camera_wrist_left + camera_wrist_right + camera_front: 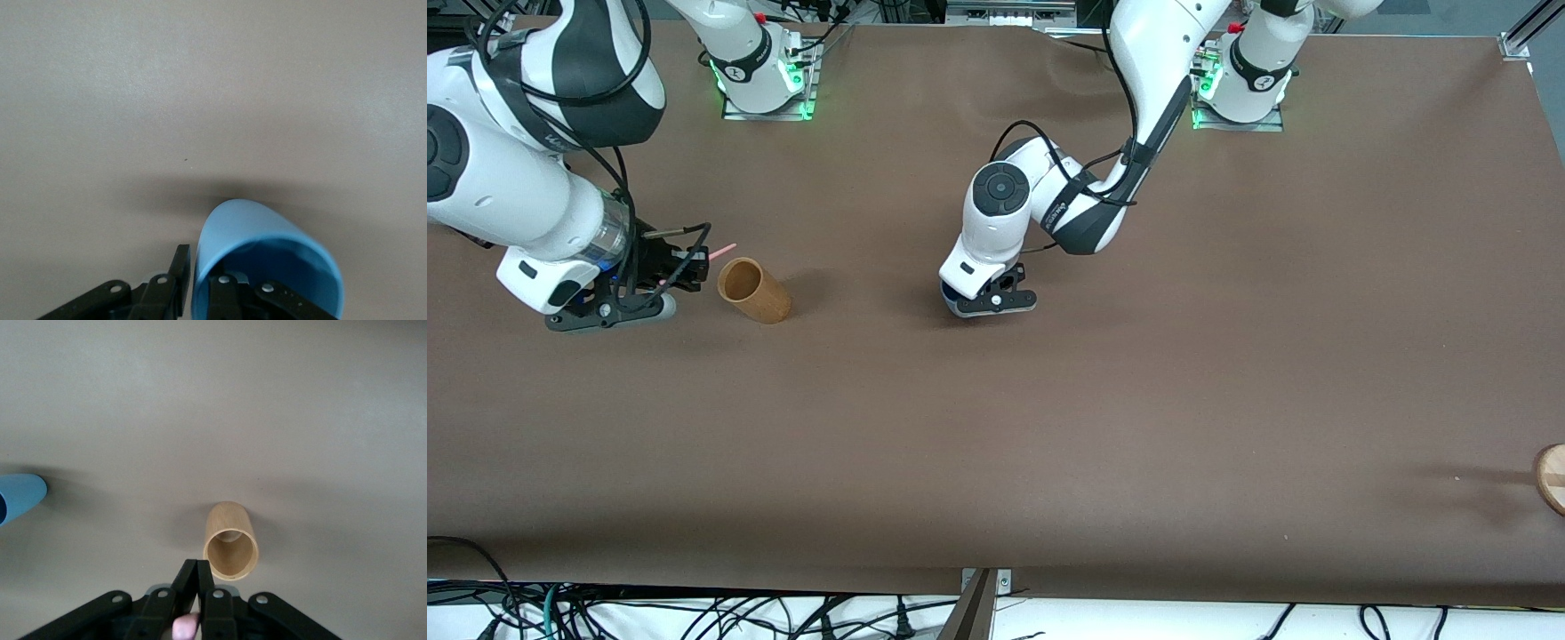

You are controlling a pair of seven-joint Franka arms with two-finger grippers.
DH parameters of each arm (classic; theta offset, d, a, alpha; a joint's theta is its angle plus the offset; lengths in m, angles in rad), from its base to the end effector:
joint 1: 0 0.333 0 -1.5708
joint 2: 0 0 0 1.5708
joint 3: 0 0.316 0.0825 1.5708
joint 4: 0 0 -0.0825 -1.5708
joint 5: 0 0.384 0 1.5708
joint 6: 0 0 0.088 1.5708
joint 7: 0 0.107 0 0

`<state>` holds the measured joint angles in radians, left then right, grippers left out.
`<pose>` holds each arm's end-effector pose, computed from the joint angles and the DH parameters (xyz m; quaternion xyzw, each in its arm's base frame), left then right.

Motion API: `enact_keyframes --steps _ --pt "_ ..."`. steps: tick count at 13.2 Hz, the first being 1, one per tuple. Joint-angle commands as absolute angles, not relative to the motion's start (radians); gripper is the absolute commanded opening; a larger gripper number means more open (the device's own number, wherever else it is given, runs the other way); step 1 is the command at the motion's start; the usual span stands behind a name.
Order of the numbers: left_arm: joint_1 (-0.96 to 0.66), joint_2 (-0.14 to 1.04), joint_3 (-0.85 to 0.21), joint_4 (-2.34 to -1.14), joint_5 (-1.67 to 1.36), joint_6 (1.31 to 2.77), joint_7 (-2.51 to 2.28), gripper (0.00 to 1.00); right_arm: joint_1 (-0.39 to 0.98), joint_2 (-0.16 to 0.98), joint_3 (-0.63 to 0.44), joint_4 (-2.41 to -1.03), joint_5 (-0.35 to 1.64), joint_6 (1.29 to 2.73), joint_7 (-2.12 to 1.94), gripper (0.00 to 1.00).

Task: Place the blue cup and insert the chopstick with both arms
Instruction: 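Carry the blue cup toward the tan cup with the left gripper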

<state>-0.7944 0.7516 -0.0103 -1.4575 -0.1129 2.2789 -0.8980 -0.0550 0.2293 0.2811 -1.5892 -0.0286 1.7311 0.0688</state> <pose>0.5045 -0.5262 0.2446 0.9948 0.0832 -0.0129 0.0575 0.6096 0.1223 0.4985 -0.9959 -0.0791 0.0413 0.0117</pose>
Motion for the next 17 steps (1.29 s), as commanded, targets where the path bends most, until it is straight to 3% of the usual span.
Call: enact_keyframes --steps 1,2,5,9,13,17 --pt "-0.81 0.758 0.009 -1.43 -0.13 2.276 -0.905 0.67 -0.043 0.259 0.287 -1.555 -0.044 1.743 0.109 0.0" --pt "-0.808 0.75 0.011 -1.427 -0.132 2.266 -0.902 1.0 -0.032 0.268 0.296 -1.555 -0.049 1.744 0.132 0.0" --pt "-0.786 0.706 0.009 -1.419 -0.144 2.185 -0.893 1.0 -0.017 0.281 0.299 -1.555 -0.046 1.766 0.178 0.0" --pt "-0.686 0.556 0.014 -1.417 -0.14 1.979 -0.804 1.0 0.07 0.314 0.301 -1.551 -0.048 1.813 0.346 0.0" --pt "-0.447 0.399 0.017 -1.417 -0.135 1.765 -0.43 1.0 0.234 0.4 0.296 -1.476 -0.078 1.853 0.633 0.0" --pt "-0.28 0.287 0.018 -1.42 -0.066 1.695 -0.267 1.0 0.342 0.498 0.293 -1.37 -0.086 1.891 0.846 0.0"
